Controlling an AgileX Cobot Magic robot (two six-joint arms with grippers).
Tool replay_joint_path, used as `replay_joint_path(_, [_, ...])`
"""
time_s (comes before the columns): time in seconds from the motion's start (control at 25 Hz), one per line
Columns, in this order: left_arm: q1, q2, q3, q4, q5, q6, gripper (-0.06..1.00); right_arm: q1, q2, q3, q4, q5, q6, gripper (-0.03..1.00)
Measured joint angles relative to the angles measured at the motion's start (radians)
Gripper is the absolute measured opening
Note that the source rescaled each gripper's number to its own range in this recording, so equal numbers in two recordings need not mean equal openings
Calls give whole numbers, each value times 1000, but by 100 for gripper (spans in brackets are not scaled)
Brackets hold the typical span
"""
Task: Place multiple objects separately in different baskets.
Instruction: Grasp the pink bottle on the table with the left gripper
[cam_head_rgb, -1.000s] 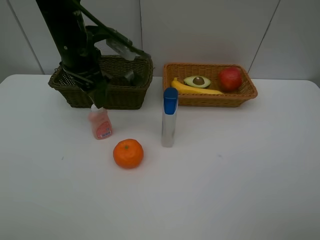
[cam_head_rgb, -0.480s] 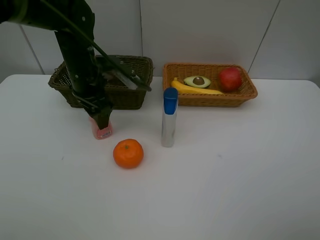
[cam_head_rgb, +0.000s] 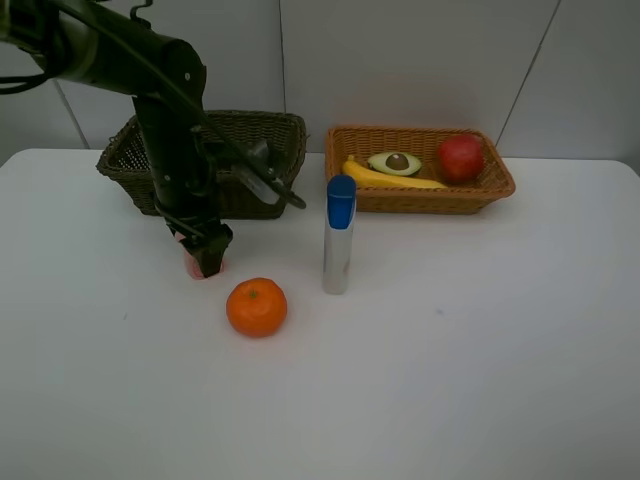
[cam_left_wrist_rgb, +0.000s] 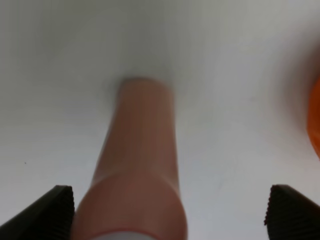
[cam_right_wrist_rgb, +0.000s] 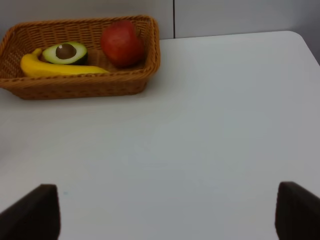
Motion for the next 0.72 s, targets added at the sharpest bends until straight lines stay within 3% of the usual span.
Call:
replay_joint_path(0.16, [0, 4, 0, 0, -1, 0, 99, 0, 0, 0, 0, 0, 0, 85])
replay_joint_path(0.28, [0, 4, 0, 0, -3, 0, 91, 0, 0, 0, 0, 0, 0, 85])
replay_joint_path(0.36, [0, 4, 0, 2, -7, -2, 78, 0, 0, 0, 0, 0, 0, 85])
replay_joint_path(0.48, [0, 4, 0, 4, -18, -3, 43, 0, 0, 0, 0, 0, 0, 85])
replay_joint_path(0.72, [0, 4, 0, 4, -18, -3, 44, 0, 0, 0, 0, 0, 0, 85])
